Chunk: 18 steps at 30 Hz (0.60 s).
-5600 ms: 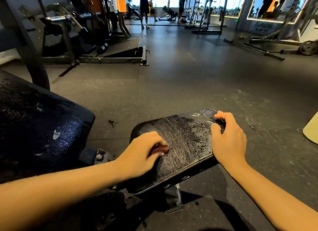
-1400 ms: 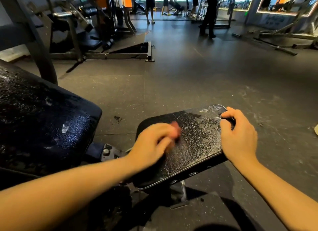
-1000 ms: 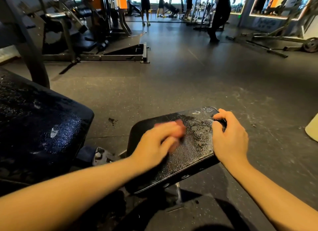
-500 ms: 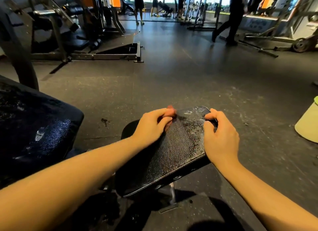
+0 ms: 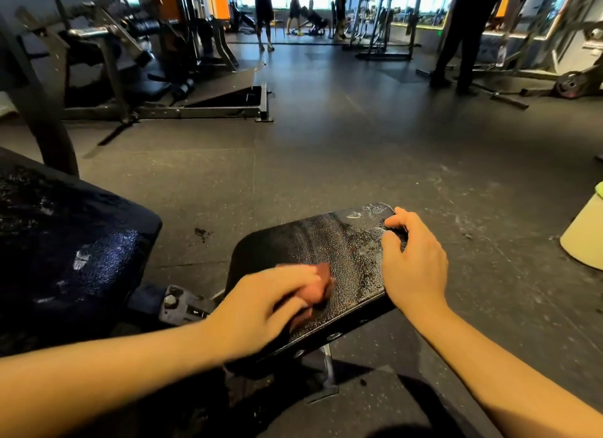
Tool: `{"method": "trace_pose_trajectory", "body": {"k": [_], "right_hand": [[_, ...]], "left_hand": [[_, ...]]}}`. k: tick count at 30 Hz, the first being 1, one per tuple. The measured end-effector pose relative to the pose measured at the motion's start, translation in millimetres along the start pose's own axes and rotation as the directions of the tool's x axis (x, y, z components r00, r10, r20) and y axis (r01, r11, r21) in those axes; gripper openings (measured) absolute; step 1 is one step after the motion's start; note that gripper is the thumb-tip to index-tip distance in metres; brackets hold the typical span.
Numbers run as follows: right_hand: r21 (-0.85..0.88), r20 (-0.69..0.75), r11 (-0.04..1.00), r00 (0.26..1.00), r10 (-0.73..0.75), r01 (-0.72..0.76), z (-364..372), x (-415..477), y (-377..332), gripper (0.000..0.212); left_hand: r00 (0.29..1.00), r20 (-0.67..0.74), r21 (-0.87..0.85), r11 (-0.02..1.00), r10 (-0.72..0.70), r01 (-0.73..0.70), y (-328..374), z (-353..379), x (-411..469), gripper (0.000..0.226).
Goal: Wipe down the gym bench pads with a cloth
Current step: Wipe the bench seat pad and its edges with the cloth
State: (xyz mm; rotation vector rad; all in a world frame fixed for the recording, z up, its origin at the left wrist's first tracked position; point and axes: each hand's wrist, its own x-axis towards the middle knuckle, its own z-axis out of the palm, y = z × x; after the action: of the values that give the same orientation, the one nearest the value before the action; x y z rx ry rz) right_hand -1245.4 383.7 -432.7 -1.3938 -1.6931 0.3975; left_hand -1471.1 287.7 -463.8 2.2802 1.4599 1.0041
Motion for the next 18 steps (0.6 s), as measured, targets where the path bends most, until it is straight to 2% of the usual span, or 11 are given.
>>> {"method": "trace_pose_trajectory", "body": {"k": [2, 4, 6, 7, 9, 11, 13, 15, 18], "right_hand": [[0.002, 0.0, 1.0, 1.0, -0.001, 0.001, -0.5, 0.5, 1.2, 0.017], [0.002, -0.001, 1.0, 1.0, 0.005, -0.005, -0.6, 1.1, 2.3, 0.014], [-0.008, -0.007, 1.0, 1.0, 0.007, -0.007, -0.2, 1.5, 2.6, 0.015], [-0.01, -0.01, 1.0, 1.0, 0.005, -0.005, 0.2, 1.8, 2.7, 0.016], [-0.011, -0.011, 1.0, 1.0, 0.001, -0.001, 0.4, 1.8, 3.3, 0.016], [-0.013, -0.008, 1.0, 1.0, -0.002, 0.002, -0.3, 1.5, 3.1, 0.015], [-0.016, -0.004, 1.0, 1.0, -0.002, 0.002, -0.8, 1.2, 2.5, 0.015], [-0.018, -0.007, 1.0, 1.0, -0.009, 0.009, -0.9, 1.3, 2.4, 0.015], [-0.008, -0.017, 1.0, 1.0, -0.014, 0.014, -0.7, 1.5, 2.8, 0.015]], "left_hand": [[0.975, -0.045, -0.112, 0.971, -0.219, 0.213, -6.1, -8.5, 30.3, 0.026], [0.921, 0.026, -0.396, 0.841, -0.39, 0.367, -8.3, -25.6, 58.5, 0.021], [0.884, 0.221, -0.636, 0.627, -0.411, 0.45, -2.6, -44.3, 73.4, 0.025], [0.865, 0.326, -0.672, 0.551, -0.381, 0.495, 3.3, -50.0, 76.4, 0.026], [0.817, 0.489, -0.644, 0.505, -0.307, 0.575, 8.9, -52.4, 79.6, 0.031], [0.777, 0.571, -0.572, 0.549, -0.266, 0.609, 4.6, -45.3, 84.1, 0.036], [0.802, 0.51, -0.433, 0.712, -0.312, 0.553, -0.4, -36.9, 90.6, 0.022], [0.873, 0.305, -0.222, 0.863, -0.38, 0.453, -6.8, -30.0, 93.6, 0.012], [0.916, -0.023, -0.097, 0.913, -0.4, 0.396, -4.4, -20.8, 81.8, 0.021]]}}
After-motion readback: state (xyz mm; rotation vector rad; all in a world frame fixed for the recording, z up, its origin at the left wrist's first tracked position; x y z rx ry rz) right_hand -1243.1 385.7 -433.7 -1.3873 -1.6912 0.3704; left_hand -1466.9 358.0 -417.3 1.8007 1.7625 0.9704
